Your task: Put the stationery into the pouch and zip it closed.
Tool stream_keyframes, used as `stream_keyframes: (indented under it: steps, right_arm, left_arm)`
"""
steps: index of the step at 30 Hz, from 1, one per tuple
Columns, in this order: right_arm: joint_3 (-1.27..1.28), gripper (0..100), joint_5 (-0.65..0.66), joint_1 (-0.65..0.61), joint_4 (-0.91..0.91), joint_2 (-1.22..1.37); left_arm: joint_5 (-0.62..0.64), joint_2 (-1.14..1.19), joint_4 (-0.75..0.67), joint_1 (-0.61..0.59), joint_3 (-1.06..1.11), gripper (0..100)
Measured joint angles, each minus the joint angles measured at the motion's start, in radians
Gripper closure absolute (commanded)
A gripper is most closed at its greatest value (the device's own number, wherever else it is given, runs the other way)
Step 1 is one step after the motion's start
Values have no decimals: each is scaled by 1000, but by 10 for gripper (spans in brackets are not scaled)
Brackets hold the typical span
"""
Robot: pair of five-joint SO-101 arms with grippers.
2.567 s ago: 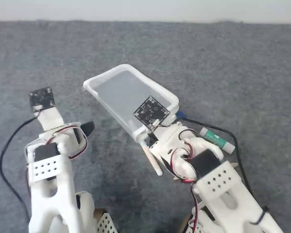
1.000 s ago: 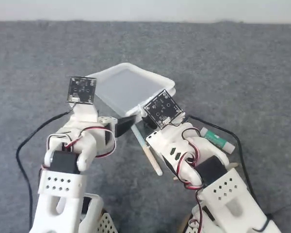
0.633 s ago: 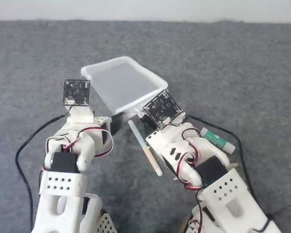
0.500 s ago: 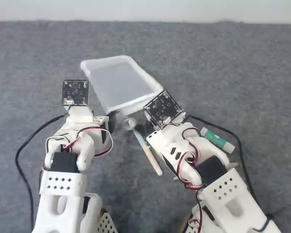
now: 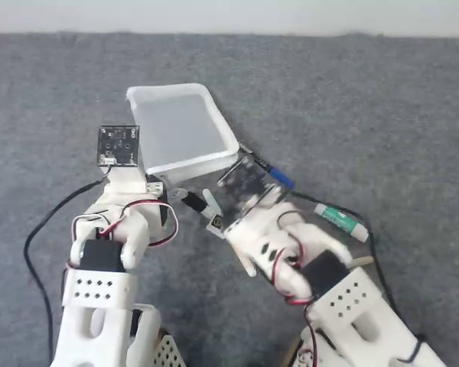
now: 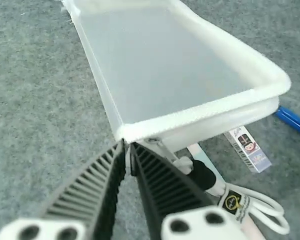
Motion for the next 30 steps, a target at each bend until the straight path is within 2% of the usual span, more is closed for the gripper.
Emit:
stream_keyframes:
  steps: [3, 7, 10, 18, 30]
  right_arm:
    - [29, 768, -9, -60, -8, 0]
    - [51, 764, -92, -68, -72, 0]
    - [63, 764, -107, -71, -121, 34]
    - [61, 764, -95, -78, -315, 354]
    - [-133, 768, -83, -78, -356, 769]
  left_arm:
    - [0, 0, 0, 0, 0, 991]
    - [0, 0, 0, 0, 0, 991]
    - [0, 0, 0, 0, 0, 991]
    - [0, 0, 0, 0, 0, 991]
    - [0, 0, 0, 0, 0, 991]
